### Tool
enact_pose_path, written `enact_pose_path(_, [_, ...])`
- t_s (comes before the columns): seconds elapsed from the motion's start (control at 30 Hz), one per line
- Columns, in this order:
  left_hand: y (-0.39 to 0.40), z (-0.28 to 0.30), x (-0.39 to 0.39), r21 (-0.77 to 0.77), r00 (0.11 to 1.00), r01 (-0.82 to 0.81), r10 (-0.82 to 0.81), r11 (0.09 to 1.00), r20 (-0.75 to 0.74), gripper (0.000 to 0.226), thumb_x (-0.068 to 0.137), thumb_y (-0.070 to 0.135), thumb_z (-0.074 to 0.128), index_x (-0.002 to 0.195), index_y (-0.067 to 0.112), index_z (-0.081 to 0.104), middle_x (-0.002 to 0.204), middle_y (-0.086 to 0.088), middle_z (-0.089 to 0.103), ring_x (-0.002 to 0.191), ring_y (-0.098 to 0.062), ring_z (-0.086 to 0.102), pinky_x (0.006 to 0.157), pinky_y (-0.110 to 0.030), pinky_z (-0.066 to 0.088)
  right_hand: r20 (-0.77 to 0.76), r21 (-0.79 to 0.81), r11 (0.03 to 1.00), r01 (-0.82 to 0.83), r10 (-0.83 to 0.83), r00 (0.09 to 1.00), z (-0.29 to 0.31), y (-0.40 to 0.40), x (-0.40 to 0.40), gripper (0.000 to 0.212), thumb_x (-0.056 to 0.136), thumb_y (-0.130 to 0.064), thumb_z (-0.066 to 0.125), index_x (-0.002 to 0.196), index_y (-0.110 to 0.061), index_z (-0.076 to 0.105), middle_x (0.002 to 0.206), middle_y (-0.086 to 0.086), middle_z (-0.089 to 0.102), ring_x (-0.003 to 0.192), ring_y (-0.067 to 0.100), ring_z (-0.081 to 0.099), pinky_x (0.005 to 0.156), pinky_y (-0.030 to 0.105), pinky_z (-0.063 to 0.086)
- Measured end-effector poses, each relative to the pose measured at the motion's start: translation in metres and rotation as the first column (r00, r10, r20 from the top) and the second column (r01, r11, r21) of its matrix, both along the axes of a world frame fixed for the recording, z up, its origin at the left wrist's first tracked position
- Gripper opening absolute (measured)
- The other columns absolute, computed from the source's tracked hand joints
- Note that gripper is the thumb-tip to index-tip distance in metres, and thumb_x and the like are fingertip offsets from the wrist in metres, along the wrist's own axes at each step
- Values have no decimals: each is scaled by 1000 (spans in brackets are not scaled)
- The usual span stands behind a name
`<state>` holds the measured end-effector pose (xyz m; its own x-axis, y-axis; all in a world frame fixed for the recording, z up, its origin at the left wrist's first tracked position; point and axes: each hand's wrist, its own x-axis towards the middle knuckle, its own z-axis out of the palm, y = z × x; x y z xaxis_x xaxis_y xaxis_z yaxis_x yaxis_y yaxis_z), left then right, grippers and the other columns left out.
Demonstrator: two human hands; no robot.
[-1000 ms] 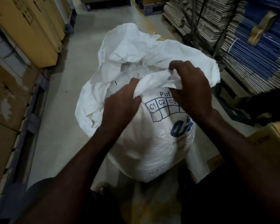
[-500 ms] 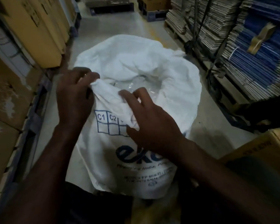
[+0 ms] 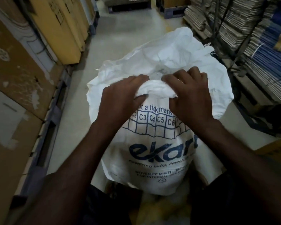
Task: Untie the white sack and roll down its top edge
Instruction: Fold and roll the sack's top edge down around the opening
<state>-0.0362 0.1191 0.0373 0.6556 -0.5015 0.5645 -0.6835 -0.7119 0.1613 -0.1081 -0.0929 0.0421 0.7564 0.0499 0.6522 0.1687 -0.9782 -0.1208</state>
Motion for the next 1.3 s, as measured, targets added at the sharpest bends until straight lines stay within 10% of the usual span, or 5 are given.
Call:
enact_pose_path(0.2, [-5,-12,1,-19,997,30,-29,999,70,40,93,22,60,133,29,66,131,3,70,110,-26,69,77,-43,59,-469,340,915,-217,365,804,-2,2,-2,80,81,-70,67,145,-32,38,139,-11,58,117,5,51,119,51,34])
enact_pose_path(0.6, [5,-7,8,113,926,104,-54,988,-375,69,103,65,48,163,34,33,138,-3,58,132,-25,48,108,-44,41,-80,-24,993,-115,113,990,-10,-22,22,41,85,-15,61,125,-13,67,125,10,70,110,34,63,107,48,48])
enact_pose_path(0.9, [-1,-15,8,70,999,7,-10,998,33,17,93,25,63,110,26,60,96,3,59,85,-25,63,61,-37,48,-575,187,958,-219,287,766,-5,-13,18,96,79,-72,70,160,-45,27,135,-6,64,122,21,62,101,47,52])
enact_pose_path(1.03, [-5,-12,4,42,994,87,-89,995,60,12,89,17,68,101,18,65,100,-3,58,87,-26,57,63,-42,51,-387,20,986,-164,159,908,-13,-13,18,60,79,-33,84,128,-41,50,109,-7,67,95,23,65,68,35,49])
enact_pose_path(1.3, [26,-12,-1,-2,660,242,-166,970,-733,50,86,41,89,83,17,45,80,11,56,75,-13,51,71,-38,44,-103,-102,982,-156,146,984,-51,18,12,33,77,-4,59,106,-20,60,92,4,49,74,20,36,49,27,24])
